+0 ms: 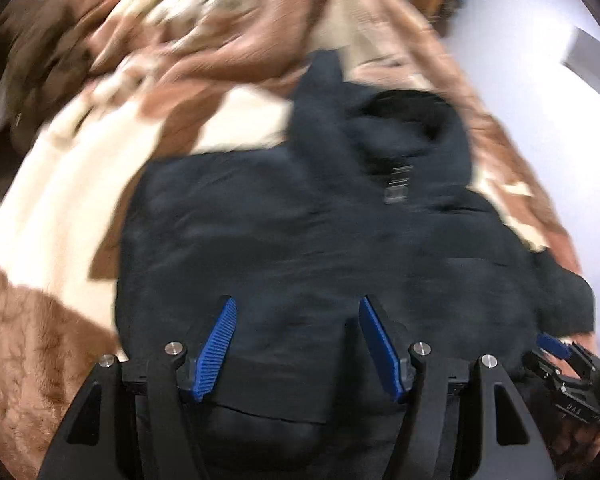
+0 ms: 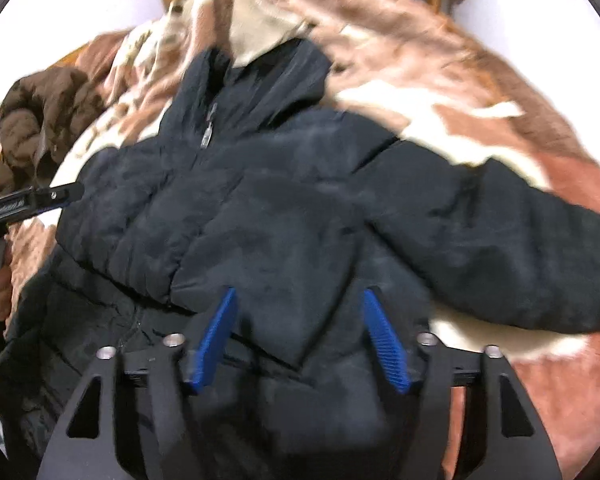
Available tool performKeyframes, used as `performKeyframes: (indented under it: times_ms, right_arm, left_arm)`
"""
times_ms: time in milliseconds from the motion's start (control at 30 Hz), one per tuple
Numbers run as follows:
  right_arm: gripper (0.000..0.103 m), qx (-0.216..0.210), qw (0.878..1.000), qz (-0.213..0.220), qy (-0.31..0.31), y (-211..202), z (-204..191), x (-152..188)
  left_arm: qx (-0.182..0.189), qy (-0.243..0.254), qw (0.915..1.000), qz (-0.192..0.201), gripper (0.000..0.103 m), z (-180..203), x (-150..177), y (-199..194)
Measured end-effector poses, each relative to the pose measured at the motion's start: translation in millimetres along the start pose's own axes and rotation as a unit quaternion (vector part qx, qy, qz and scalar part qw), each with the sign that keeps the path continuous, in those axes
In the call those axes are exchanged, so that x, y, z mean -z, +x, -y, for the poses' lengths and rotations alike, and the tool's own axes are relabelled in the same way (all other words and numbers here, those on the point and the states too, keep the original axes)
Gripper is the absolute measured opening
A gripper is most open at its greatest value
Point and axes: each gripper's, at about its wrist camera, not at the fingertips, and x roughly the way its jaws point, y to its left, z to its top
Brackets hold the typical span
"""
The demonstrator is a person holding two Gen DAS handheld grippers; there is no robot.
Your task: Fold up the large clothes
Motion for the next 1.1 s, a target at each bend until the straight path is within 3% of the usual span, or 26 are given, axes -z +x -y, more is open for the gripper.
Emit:
performKeyframes:
  times_ms: [67, 167, 267, 333, 467, 533, 633, 800, 1000, 1100]
  right_arm:
    - [0.06, 0.026, 0.999, -0.014, -0.021, 25.6, -0.9, -7.9]
    - [0.06, 0.044, 0.999, -0.01, -0.017, 39.0, 8.4, -24.7]
    - [0.06, 0.057, 0.998, 0.0, -0.013, 33.0, 13.7, -38.9]
    - [0.06, 0.059, 0.998, 0.024, -0.007, 15.5, 15.6, -40.7]
    - [0.06, 0.05, 0.996, 0.07, 0.0, -7.1, 13.0, -47.9]
    - [0.06, 0.046, 0.997, 0.065, -0.01, 1.8, 7.1, -58.1]
    - [0.06, 0.043, 0.998, 0.03, -0.016, 38.7, 5.2, -69.4]
    - [0.06, 0.032, 0.999, 0.0, -0.012, 79.2, 11.5, -67.3]
    - [0.06, 0.034, 0.999, -0.008, -0.01, 73.4, 12.9, -69.4]
    - [0.06, 0.046, 0.999, 0.012, -0.013, 46.5, 9.2, -68.8]
  left_arm:
    - [0.002, -0.02, 0.9997, -0.012, 0.065, -18.2, 6.6, 13.6]
    - [0.006, -0.002, 1.0, -0.004, 0.065, -14.7, 12.5, 11.9]
    - [0.022, 0.009, 0.9997, 0.002, 0.065, -8.1, 9.7, -1.9]
    - [0.029, 0.019, 0.999, 0.027, 0.066, -6.5, -3.3, -12.5]
    - [-0.021, 0.045, 0.9964, 0.069, 0.066, -8.6, -41.4, -6.6]
    - [-0.053, 0.03, 0.9967, 0.053, 0.066, -22.7, -57.4, 18.1]
    - [-0.059, -0.006, 0.9979, 0.027, 0.066, -45.4, -60.5, 50.4]
    - [-0.083, 0.028, 0.9954, 0.037, 0.067, -38.9, -41.1, 69.9]
    - [-0.091, 0.033, 0.9948, 0.033, 0.066, -35.6, -47.3, 57.1]
    - [-0.061, 0.028, 0.9964, 0.052, 0.065, -27.5, -41.7, 23.4]
